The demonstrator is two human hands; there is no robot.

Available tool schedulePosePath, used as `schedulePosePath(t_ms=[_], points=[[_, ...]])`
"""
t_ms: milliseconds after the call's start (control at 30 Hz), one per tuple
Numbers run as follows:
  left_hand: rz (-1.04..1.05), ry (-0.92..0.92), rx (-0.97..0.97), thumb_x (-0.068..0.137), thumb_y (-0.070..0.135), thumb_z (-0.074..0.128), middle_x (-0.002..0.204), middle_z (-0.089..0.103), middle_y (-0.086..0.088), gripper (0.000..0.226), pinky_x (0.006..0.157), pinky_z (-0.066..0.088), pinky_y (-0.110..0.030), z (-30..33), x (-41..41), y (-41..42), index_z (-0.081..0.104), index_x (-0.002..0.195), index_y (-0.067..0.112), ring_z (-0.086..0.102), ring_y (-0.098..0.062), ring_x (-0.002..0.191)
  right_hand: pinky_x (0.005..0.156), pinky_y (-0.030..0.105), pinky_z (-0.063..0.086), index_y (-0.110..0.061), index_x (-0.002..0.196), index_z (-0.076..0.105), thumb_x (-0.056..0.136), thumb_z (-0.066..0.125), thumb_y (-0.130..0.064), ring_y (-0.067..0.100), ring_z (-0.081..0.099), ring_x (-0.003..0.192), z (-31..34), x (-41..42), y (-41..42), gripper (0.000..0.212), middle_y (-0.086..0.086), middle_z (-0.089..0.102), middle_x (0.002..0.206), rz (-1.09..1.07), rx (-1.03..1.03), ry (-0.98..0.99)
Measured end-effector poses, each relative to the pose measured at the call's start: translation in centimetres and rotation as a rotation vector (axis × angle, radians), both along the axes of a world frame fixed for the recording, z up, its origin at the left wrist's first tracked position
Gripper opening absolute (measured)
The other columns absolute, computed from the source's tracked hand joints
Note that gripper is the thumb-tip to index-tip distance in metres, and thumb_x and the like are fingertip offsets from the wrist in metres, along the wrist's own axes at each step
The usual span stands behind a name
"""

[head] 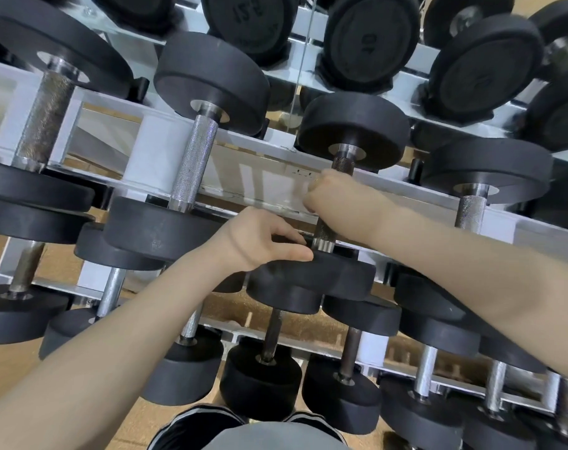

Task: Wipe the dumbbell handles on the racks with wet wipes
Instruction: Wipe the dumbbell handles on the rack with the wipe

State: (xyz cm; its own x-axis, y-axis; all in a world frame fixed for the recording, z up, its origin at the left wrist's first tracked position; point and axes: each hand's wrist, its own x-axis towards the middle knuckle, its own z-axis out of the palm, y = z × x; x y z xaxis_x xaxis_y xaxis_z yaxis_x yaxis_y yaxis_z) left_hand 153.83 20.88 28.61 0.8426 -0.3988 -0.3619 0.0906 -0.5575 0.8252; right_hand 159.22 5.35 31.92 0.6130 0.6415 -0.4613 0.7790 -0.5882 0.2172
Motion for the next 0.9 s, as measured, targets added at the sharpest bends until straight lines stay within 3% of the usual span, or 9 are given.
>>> schedulePosePath(t_ms=[233, 333, 433, 500, 567, 633, 700, 767, 900], points=[[-0.032, -0.056, 0.017, 0.073, 0.03, 0.074, 0.078, 0.063, 0.016, 0.021, 0.069, 0.036, 0.0, 0.2, 0.0, 0.0, 0.075, 0.09, 0.018, 0.054, 0.019, 0.072, 0.087, 0.041, 0.048, -0.002, 0.1, 0.062, 0.079, 0.063, 0.004, 0.035, 0.054, 0.096, -0.4, 3.3, -2.2, 0.022, 0.015, 0.063, 0.103, -0.05, 0.222, -0.145], [-0.042, -0.053, 0.015, 0.074, 0.028, 0.073, 0.077, 0.062, 0.019, 0.019, 0.069, 0.038, -0.001, 0.4, 0.1, 0.0, 0.075, 0.09, 0.018, 0.055, 0.018, 0.072, 0.087, 0.041, 0.049, -0.003, 0.097, 0.064, 0.077, 0.066, 0.002, 0.034, 0.058, 0.091, -0.9, 2.0, -2.4, 0.021, 0.014, 0.066, 0.098, -0.002, 0.195, -0.158], [-0.063, -0.05, 0.038, 0.075, 0.032, 0.072, 0.076, 0.063, 0.021, 0.019, 0.073, 0.042, -0.008, 0.6, 0.0, 0.1, 0.075, 0.09, 0.02, 0.057, 0.012, 0.077, 0.087, 0.036, 0.045, -0.004, 0.097, 0.066, 0.08, 0.062, 0.004, 0.032, 0.059, 0.094, -1.0, 0.0, -2.7, 0.019, 0.012, 0.066, 0.099, -0.079, 0.358, -0.023], [-0.058, -0.044, 0.028, 0.075, 0.033, 0.072, 0.076, 0.063, 0.022, 0.02, 0.075, 0.043, -0.009, 0.6, 0.0, 0.2, 0.075, 0.091, 0.02, 0.057, 0.013, 0.076, 0.086, 0.023, 0.042, -0.007, 0.101, 0.068, 0.086, 0.055, 0.001, 0.019, 0.06, 0.098, -1.0, -1.4, -3.3, 0.021, 0.005, 0.067, 0.1, -0.391, 0.581, 0.189], [-0.056, -0.05, 0.017, 0.075, 0.031, 0.072, 0.076, 0.063, 0.022, 0.02, 0.075, 0.042, -0.007, 0.5, -0.1, 0.1, 0.075, 0.09, 0.02, 0.056, 0.016, 0.075, 0.071, 0.007, 0.041, -0.012, 0.093, 0.071, 0.087, 0.054, 0.0, -0.001, 0.059, 0.08, -0.7, -2.6, -4.5, 0.021, -0.006, 0.064, 0.082, -0.846, 0.935, 0.266], [-0.06, -0.057, 0.013, 0.074, 0.03, 0.073, 0.077, 0.063, 0.02, 0.019, 0.073, 0.04, -0.003, 0.3, 0.0, 0.1, 0.075, 0.09, 0.019, 0.055, 0.019, 0.074, 0.066, 0.013, 0.045, -0.014, 0.091, 0.068, 0.089, 0.05, 0.003, 0.007, 0.057, 0.079, -1.0, -2.7, -6.0, 0.024, -0.002, 0.06, 0.082, -1.385, 1.3, 0.377], [-0.062, -0.067, -0.002, 0.07, 0.036, 0.077, 0.077, 0.063, 0.021, 0.025, 0.072, 0.039, -0.002, 0.2, 0.1, 0.0, 0.074, 0.089, 0.022, 0.055, 0.019, 0.074, 0.067, 0.024, 0.052, -0.011, 0.096, 0.065, 0.091, 0.044, 0.005, 0.02, 0.061, 0.089, -2.0, -2.1, -7.3, 0.027, 0.007, 0.062, 0.094, -1.811, 1.51, 0.516], [-0.052, -0.072, -0.028, 0.064, 0.041, 0.071, 0.074, 0.062, 0.024, 0.028, 0.072, 0.04, -0.002, 0.1, 0.0, 0.1, 0.072, 0.088, 0.026, 0.057, 0.017, 0.074, 0.066, 0.026, 0.054, -0.011, 0.098, 0.063, 0.092, 0.042, 0.006, 0.022, 0.062, 0.091, -3.0, -1.2, -7.3, 0.027, 0.009, 0.062, 0.098, -1.996, 1.557, 0.575], [-0.004, -0.044, -0.044, 0.072, 0.025, 0.077, 0.077, 0.066, 0.019, 0.019, 0.073, 0.045, -0.008, -0.2, -0.3, 0.1, 0.075, 0.087, 0.015, 0.061, 0.008, 0.076, 0.053, 0.022, 0.053, -0.004, 0.106, 0.058, 0.087, 0.031, 0.015, 0.016, 0.058, 0.076, -4.3, 1.2, -5.3, 0.038, 0.008, 0.06, 0.088, -1.934, 1.672, 0.819]])
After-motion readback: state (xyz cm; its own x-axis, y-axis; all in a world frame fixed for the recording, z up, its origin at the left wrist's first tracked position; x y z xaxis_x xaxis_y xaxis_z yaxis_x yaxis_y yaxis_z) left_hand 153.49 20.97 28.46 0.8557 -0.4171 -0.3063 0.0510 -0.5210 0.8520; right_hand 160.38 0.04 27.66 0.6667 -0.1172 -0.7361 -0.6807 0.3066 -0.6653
